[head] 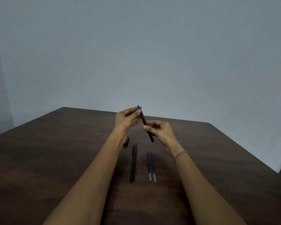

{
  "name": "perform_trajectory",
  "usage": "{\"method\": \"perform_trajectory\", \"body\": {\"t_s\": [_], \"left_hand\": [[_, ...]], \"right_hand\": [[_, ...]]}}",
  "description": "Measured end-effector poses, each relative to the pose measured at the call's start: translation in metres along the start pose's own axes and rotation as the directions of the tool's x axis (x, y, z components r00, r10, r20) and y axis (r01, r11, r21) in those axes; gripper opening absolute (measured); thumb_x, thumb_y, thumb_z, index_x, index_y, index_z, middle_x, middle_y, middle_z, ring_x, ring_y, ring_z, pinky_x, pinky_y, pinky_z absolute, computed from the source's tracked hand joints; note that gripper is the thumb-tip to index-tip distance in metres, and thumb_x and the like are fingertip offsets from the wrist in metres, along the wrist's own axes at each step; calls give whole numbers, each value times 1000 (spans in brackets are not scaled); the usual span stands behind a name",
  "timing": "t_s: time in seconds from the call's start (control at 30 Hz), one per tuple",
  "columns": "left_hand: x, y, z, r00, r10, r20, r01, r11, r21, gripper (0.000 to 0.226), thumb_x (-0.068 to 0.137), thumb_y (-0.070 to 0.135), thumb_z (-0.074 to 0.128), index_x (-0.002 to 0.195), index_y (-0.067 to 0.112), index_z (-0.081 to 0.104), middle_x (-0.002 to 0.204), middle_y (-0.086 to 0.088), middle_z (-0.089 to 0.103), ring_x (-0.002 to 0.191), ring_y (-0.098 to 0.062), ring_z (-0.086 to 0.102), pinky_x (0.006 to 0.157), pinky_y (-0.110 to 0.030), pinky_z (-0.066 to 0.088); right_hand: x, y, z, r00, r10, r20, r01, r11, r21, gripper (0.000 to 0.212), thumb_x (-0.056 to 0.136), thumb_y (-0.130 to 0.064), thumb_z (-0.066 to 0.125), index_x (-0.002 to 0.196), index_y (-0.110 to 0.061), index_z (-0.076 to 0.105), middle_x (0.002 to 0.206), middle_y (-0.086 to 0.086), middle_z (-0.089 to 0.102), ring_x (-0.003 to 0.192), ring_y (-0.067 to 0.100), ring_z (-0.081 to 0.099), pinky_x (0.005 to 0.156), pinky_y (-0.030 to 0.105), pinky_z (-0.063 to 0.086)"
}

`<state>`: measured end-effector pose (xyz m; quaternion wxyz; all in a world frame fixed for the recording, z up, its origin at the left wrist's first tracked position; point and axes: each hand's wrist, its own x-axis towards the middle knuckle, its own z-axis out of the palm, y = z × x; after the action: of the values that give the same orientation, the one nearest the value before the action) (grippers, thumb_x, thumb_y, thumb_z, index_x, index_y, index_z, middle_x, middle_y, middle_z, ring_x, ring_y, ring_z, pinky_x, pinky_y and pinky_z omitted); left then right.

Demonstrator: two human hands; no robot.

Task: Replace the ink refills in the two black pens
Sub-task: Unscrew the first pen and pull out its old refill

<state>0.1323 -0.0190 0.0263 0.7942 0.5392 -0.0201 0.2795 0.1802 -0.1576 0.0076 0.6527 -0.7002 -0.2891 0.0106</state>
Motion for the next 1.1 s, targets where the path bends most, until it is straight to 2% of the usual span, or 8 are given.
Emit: {"method": "perform_trajectory", "body": {"t_s": [0.1, 0.23, 0.3, 0.4, 0.47, 0.6, 1.0, 1.1], "left_hand": [[0, -1, 0, 1000, 3, -8, -3, 1000, 7, 11, 81, 7, 69, 92, 9, 70, 89, -2, 71, 77, -11, 69, 69, -23, 58], [1, -1, 2, 1000, -1, -18, 1, 1000, -26, 14, 80, 10, 71, 94, 7, 69, 94, -4, 70, 87, -14, 68, 70, -24, 57], [3, 0, 2, 999, -39, -22, 37, 997, -75, 19, 84, 12, 67, 102, 4, 66, 100, -9, 69, 95, -20, 67, 75, -28, 58], [5, 0, 2, 998, -70, 1, 70, 994, -84, 24, 90, 1, 51, 111, 2, 62, 109, -13, 67, 102, -23, 65, 81, -28, 56], [4, 0, 3, 997, -59, 45, 61, 997, -51, 30, 91, -6, 44, 114, 2, 60, 109, -12, 68, 102, -22, 66, 79, -26, 56], [2, -3, 3, 994, -20, 106, 23, 1000, -21, 24, 92, -2, 48, 111, 4, 62, 100, -9, 71, 92, -17, 70, 72, -22, 56], [3, -5, 0, 1000, 14, 19, -13, 999, -49, 16, 81, -1, 66, 96, 4, 67, 85, -3, 65, 84, -18, 65, 73, -27, 58], [4, -3, -1, 1000, 0, 28, 2, 997, -73, 13, 86, 6, 63, 98, 7, 67, 94, -4, 68, 90, -18, 66, 72, -27, 58]], "right_hand": [[0, 0, 1, 1000, 1, 3, -1, 1000, -11, 27, 76, -12, 76, 101, -8, 69, 97, 15, 65, 93, 23, 63, 84, 26, 54], [-1, -1, 0, 1000, -2, 13, 2, 1000, 0, 23, 76, -13, 76, 98, -12, 69, 94, 12, 65, 92, 21, 63, 81, 22, 54], [-1, -1, 0, 1000, 0, 6, 0, 1000, 8, 23, 76, -12, 76, 97, -12, 69, 92, 10, 65, 90, 19, 63, 79, 20, 54], [0, -2, 0, 1000, 5, 1, -5, 1000, 14, 25, 76, -11, 76, 99, -9, 69, 90, 8, 65, 88, 17, 63, 75, 16, 54], [0, -2, -1, 1000, 7, 9, -7, 1000, 14, 25, 76, -11, 76, 100, -9, 68, 89, 7, 66, 88, 17, 64, 75, 16, 54], [1, 0, -1, 1000, 11, 5, -11, 1000, 6, 27, 77, -12, 76, 102, -8, 68, 95, 13, 66, 91, 20, 65, 78, 20, 54], [1, 1, 1, 1000, 4, 20, -4, 1000, 18, 26, 77, -11, 75, 101, -8, 67, 95, 13, 64, 90, 20, 63, 75, 16, 55], [1, 2, 1, 1000, 8, 23, -9, 1000, 20, 27, 77, -11, 75, 103, -6, 67, 95, 13, 64, 89, 19, 63, 73, 16, 54]]}}
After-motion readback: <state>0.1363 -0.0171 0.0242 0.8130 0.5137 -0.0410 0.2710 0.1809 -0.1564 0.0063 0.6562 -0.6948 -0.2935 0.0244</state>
